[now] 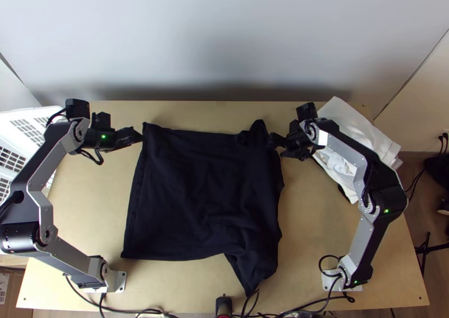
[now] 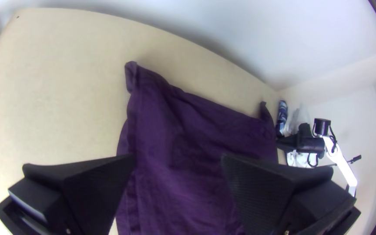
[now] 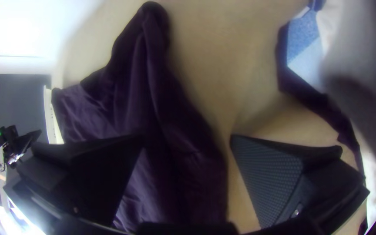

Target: Fold the t-shirt

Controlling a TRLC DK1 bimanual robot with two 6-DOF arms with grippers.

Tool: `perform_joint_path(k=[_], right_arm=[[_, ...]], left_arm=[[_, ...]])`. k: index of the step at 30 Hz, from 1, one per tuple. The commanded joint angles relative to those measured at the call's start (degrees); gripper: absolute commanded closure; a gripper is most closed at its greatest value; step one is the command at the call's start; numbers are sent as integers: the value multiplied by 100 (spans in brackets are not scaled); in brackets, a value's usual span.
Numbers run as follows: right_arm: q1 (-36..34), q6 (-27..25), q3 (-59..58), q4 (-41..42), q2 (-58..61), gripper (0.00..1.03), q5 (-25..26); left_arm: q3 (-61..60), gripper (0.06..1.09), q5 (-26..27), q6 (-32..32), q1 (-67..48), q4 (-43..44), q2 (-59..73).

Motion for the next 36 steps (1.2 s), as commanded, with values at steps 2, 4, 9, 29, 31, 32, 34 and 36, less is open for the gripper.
perform_joint_path(k=[2,4,9,29,31,32,34,36], right_arm=[[-97,-91,4,112,161,16,253],[-115,-91,-5,165,170,16,270],[-106,-64,-102,174,82,44,297],[509,155,-585,482,-542,100,762],[509,155,-647,482,-595,100,929],[509,155,-673,482,-630,100,1061],[509,111,-743,482,-726,100,1307],[509,103,-779,482,-814,100,1518]], left_arm=[[-75,12,6,86,142,-11,-45],[-83,12,6,86,150,-20,-45],[-101,12,6,86,150,-20,-97],[84,12,6,-19,265,-11,61],[92,12,15,-63,273,-11,149],[84,12,15,-55,265,-11,166],[57,12,15,-63,265,-11,166],[31,12,23,-72,247,-11,175]])
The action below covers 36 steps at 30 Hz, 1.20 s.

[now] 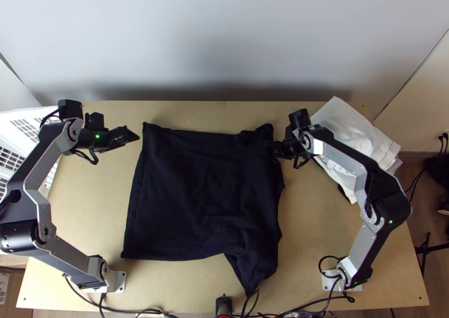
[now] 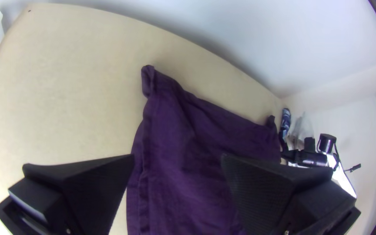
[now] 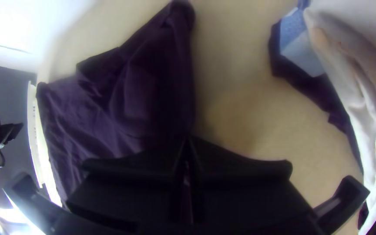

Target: Fold the t-shirt

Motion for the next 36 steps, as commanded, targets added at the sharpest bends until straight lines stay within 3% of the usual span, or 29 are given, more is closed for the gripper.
perform_joint_path(k=[1,8,18,21,26,36], right_arm=[[41,-29,-138,18,-268,100,636],[103,-11,-323,27,-470,100,1207],[288,-2,-507,62,-611,100,1629],[358,15,-543,80,-628,100,1699],[481,42,-622,71,-690,100,1708],[455,50,-745,80,-848,100,1708]], left_arm=[[-15,12,10,-63,-15,2,90],[-15,12,45,16,-42,2,90],[20,11,-7,-169,-200,354,406],[143,11,-710,-248,-464,942,758],[1022,12,-728,-547,-657,1355,1522],[2182,12,-860,-283,-666,1338,2393]])
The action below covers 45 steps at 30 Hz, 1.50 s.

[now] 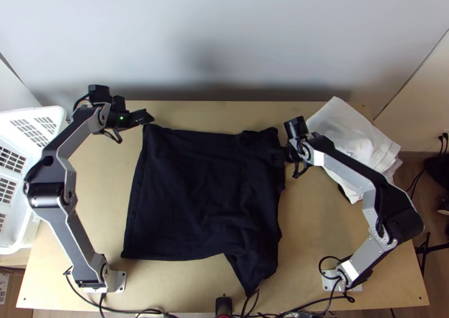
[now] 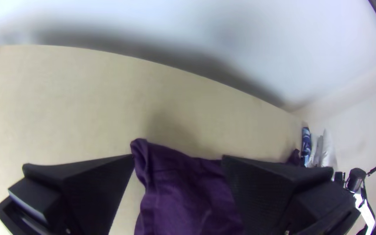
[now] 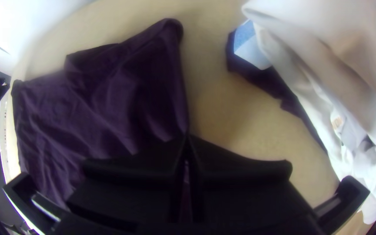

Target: Fold the t-shirt

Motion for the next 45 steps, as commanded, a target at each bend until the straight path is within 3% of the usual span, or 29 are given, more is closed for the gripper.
perform_joint_path(k=[1,4,5,6,9,10,23,24,26,27,28,41,42,43,44,45], right_arm=[[-2,20,-56,1,-79,100,14],[-2,55,-21,1,-88,100,14],[-2,64,-12,1,-88,100,14],[-2,99,5,1,-96,100,14],[-11,125,40,1,-158,100,14],[-11,125,40,1,-184,100,14],[-81,143,-39,-61,-465,100,14],[-81,161,-65,-69,-474,100,14],[-73,169,-91,-69,-483,100,14],[-55,178,-100,-69,-483,100,14],[-55,178,-109,-69,-492,100,14],[-134,187,-188,-61,-448,100,14],[-134,222,-206,-61,-448,100,14],[-125,248,-241,-61,-439,100,14],[-117,284,-258,-69,-439,100,14],[-108,301,-276,-61,-439,100,14]], left_arm=[[571,12,-104,226,-10,70,476],[545,14,-104,226,16,-97,449],[536,22,-104,226,25,-185,432],[501,35,-95,209,25,-229,414],[369,102,-86,-55,96,-79,335],[343,104,-77,-160,131,-35,309],[-62,102,485,-195,517,-325,-166],[-70,89,476,-178,517,-325,-157],[-88,50,485,-204,500,-343,-96],[-79,38,476,-160,465,-440,-34],[-79,33,476,-37,421,-527,1],[272,34,441,-37,69,-466,607],[281,41,450,-46,25,-466,651],[299,62,450,-169,-1,-387,695],[281,93,432,-477,-10,-185,704],[220,104,406,-767,8,114,651]])
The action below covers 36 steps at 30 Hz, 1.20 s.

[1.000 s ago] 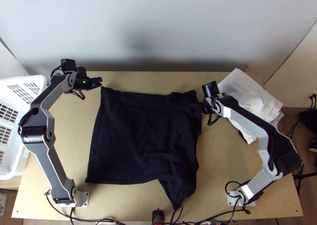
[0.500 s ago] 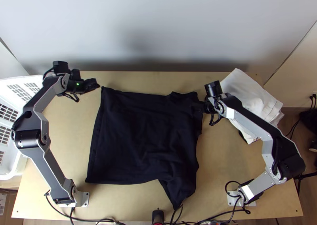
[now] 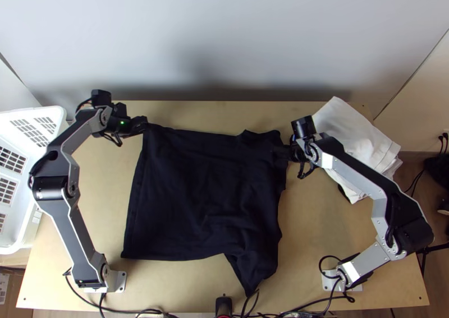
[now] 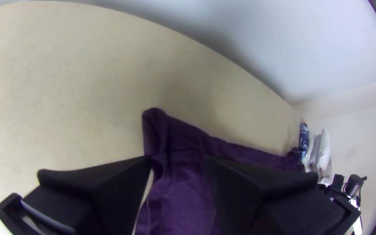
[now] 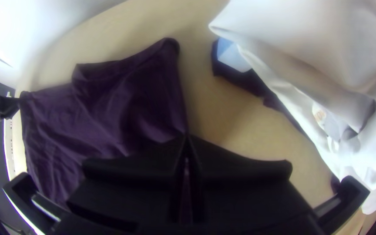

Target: Fold the t-shirt

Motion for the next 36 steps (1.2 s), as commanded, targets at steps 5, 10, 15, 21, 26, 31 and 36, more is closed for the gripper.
perform_joint_path(k=[5,10,15,21,26,31,36], right_arm=[[6,219,211,-48,-301,100,1],[15,307,1608,-760,-617,100,-122],[15,307,3208,-1357,-723,100,-324],[-108,307,5405,-2210,-582,100,-641],[-249,377,6627,-2535,-617,100,-1045],[-284,491,6838,-2544,-1153,100,-1739],[-275,816,6785,-2570,-1751,100,-2724]], left_arm=[[359,105,415,-1114,-91,586,-583],[1299,105,942,-1853,6,569,-1699],[2222,105,1320,-2978,314,613,-2297],[3171,105,1355,-3672,700,595,-2446],[3365,105,1347,-3980,938,709,-2851],[3382,105,1347,-4568,1342,1043,-3448],[3365,105,1944,-5254,1614,1079,-3993]])
